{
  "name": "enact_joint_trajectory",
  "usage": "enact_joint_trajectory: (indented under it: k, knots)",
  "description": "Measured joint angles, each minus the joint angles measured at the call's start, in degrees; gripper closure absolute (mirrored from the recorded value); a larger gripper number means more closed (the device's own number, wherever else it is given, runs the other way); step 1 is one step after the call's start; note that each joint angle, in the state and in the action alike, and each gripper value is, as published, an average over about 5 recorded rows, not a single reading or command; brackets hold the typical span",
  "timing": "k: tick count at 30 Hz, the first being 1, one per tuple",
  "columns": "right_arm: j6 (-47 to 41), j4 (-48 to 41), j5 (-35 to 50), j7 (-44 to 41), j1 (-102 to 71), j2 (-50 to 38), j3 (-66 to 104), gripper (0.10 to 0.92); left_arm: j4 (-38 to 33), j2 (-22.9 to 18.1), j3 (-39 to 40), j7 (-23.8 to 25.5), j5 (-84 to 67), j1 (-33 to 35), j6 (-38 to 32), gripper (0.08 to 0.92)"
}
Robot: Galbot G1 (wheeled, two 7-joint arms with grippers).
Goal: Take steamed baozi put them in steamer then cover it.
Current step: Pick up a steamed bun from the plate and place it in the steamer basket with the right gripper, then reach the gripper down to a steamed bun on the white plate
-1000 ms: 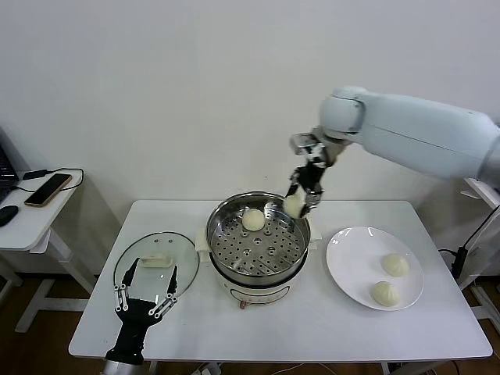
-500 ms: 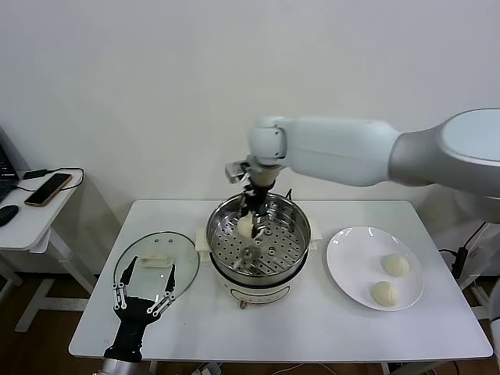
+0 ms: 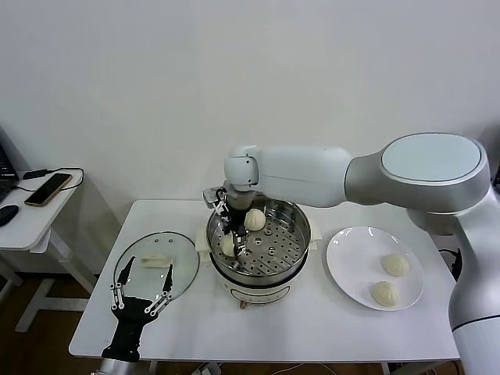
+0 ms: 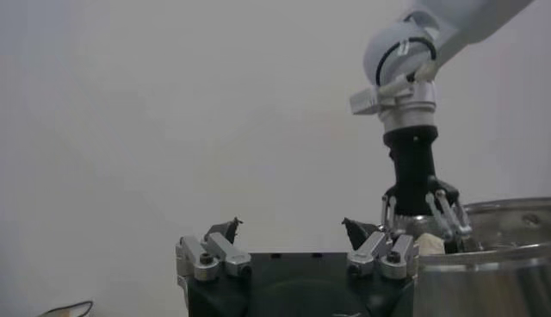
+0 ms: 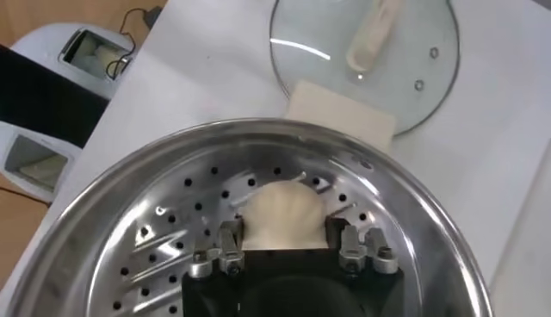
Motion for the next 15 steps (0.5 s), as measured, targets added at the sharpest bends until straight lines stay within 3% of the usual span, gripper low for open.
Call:
enact_joint_trajectory:
  k: [4, 15]
  knots:
    - [0.1, 1.2, -0.8, -0.2, 0.9, -1.2, 0.6, 0.209, -0.1, 0.0, 0.0, -0.1, 0.0, 0.1, 0.1, 0.177]
    - [1.8, 8.2, -4.3, -5.1, 8.5, -12.0, 2.3, 0.203, -0.7, 0.1, 0.8, -0.1, 0.0, -0.1, 0.3, 0.177]
